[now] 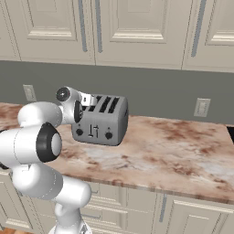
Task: Start the toaster. Once the lever pops up, take the bread to the plate on the dining counter.
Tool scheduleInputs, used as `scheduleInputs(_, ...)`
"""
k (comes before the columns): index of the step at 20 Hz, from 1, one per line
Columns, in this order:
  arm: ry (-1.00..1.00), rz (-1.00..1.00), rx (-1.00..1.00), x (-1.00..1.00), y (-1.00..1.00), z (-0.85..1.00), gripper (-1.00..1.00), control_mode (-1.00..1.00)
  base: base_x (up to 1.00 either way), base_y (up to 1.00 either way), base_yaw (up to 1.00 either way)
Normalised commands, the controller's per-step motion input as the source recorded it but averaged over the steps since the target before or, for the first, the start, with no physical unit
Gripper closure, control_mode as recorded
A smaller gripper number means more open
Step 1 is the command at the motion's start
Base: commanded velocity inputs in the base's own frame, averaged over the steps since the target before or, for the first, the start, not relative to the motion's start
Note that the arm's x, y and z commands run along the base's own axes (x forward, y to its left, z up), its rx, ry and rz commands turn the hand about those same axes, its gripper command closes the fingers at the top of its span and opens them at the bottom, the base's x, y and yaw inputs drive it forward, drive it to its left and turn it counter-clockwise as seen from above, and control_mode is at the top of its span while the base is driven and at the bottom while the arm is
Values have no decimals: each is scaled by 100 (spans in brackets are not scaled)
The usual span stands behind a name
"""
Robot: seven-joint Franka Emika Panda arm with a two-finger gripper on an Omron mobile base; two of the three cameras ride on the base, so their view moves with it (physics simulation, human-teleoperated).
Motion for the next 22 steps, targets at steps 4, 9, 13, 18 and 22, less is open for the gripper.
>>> scheduleInputs(4,0,0,0,0,0,0,-100,-100,0,0,0)
scheduleInputs(9,0,0,0,0,0,0,-100,-100,0,0,0)
scheduleInputs(13,0,0,0,0,0,0,-100,-100,0,0,0)
scheduleInputs(18,0,0,0,0,0,0,-100,-100,0,0,0)
scheduleInputs(22,0,0,0,0,0,0,-100,-100,0,0,0)
